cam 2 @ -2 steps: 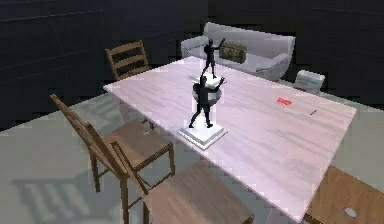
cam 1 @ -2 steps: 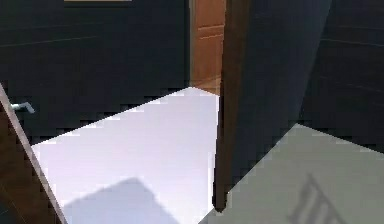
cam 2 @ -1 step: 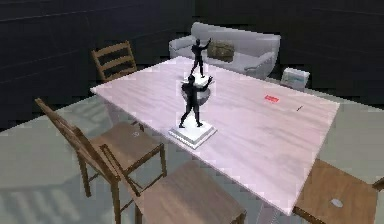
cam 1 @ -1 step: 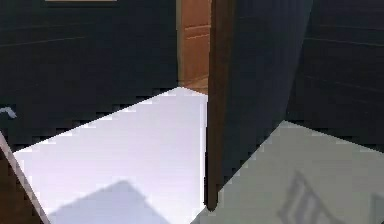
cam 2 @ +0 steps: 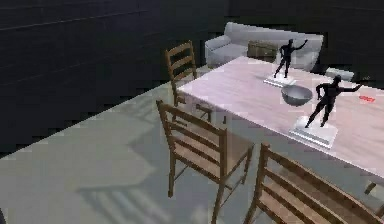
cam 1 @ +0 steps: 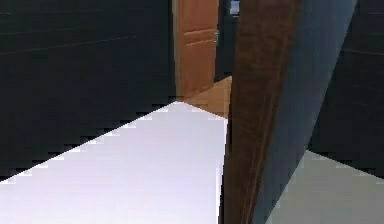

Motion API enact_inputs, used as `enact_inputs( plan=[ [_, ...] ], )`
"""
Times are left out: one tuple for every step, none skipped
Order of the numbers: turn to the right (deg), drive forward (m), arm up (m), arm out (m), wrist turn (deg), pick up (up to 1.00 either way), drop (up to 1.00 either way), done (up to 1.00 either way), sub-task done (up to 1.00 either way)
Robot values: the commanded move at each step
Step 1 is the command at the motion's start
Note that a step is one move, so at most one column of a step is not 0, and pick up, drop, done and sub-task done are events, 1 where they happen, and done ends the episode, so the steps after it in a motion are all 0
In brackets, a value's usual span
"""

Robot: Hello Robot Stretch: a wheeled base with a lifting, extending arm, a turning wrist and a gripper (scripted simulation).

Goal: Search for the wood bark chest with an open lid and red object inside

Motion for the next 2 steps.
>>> enact_inputs(
  plan=[
    [-45.0, 0.0, 0.0, 0.0, 0.0, 0.0, 0.0, 0.0, 0.0],
    [0.0, 0.45, 0.0, 0.0, 0.0, 0.0, 0.0, 0.0, 0.0]
  ],
)
